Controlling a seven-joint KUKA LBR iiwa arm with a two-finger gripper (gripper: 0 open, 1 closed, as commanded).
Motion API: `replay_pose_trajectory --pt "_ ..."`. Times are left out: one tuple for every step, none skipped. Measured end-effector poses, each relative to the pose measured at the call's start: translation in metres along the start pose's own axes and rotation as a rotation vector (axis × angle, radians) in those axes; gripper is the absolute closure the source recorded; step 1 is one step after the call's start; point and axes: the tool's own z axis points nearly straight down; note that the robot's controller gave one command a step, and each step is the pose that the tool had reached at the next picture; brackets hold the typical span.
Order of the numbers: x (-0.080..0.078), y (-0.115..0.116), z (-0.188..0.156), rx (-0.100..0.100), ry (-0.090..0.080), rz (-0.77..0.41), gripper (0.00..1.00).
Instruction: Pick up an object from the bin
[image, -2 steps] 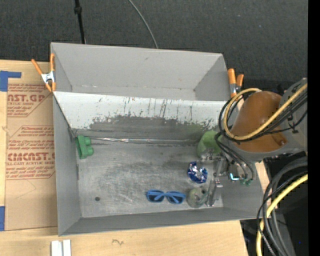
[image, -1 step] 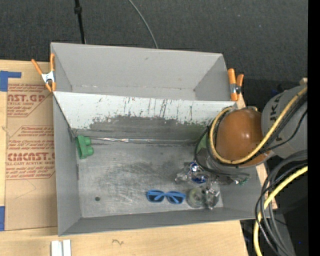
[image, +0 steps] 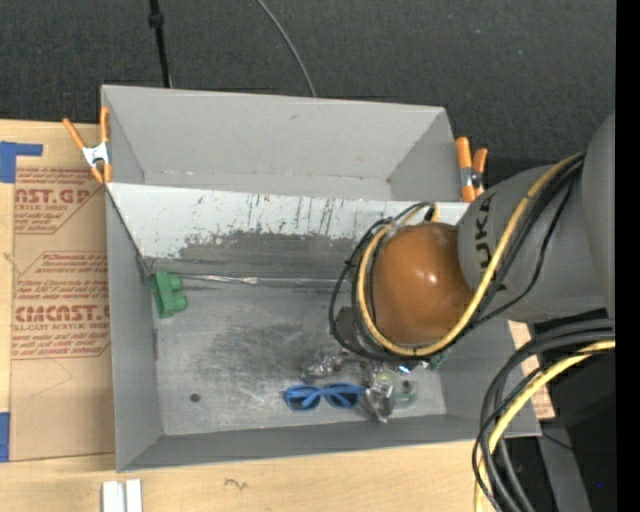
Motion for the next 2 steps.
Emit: replay_pose_trajectory --pt "-0.001 -0.001 -0.001 0.002 -0.005 0.002 1.00" --pt "-0.002 -0.002 -0.130 0.003 -0.001 -0.313 1.00"
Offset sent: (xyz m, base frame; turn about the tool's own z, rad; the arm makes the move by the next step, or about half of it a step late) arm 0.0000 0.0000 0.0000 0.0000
